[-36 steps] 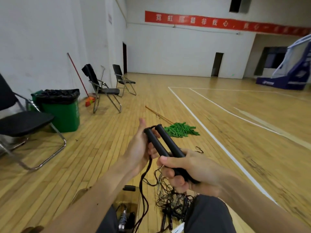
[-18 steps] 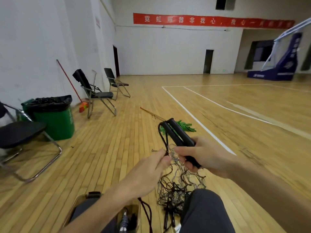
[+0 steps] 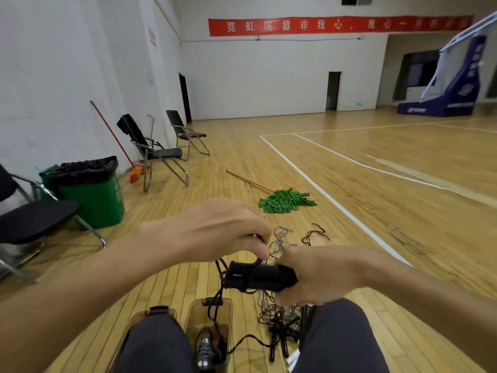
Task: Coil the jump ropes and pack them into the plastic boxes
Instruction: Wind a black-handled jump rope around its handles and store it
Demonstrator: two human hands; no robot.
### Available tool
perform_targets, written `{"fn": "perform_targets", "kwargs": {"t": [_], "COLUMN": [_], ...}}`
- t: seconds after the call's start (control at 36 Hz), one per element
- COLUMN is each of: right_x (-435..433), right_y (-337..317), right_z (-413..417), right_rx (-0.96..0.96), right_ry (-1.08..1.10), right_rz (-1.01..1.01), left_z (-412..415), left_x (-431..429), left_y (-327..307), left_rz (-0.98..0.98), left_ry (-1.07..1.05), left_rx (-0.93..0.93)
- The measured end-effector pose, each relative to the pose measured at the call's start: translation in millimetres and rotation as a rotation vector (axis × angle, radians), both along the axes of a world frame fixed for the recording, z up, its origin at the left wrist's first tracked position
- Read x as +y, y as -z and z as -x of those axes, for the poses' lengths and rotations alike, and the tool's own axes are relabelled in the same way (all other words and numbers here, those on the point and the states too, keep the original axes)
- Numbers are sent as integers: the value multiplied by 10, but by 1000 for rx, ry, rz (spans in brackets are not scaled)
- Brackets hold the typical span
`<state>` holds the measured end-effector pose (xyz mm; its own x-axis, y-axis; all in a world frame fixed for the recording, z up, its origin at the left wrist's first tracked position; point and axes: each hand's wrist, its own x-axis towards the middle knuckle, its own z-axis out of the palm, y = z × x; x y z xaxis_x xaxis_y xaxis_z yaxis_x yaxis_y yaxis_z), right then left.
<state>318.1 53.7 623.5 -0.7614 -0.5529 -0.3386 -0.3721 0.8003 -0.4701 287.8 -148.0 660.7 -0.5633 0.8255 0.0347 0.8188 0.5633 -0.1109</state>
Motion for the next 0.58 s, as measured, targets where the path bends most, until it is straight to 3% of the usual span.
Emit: {"fn": "perform_targets", "kwargs": {"t": [0.14,0.25,0.42,0.58], "right_x": [98,142,122,98], "right_y": [-203,-337,-392,-464], "right_z": [-85,-127,-66,-31], "right_rx": [11,-26,45,89], "right_ry": [-127,-194,-95,112], "right_rz": [128,410,744,901], "left_z": [-7,-15,-103,-110], "left_x": [-8,-40,22,247], "left_y": [-117,-96,-63,18], "left_rz": [-362,-693,-967,-1198], "left_ry": [75,73,56,-80], "left_rx": [-386,-657,-599,-545]}}
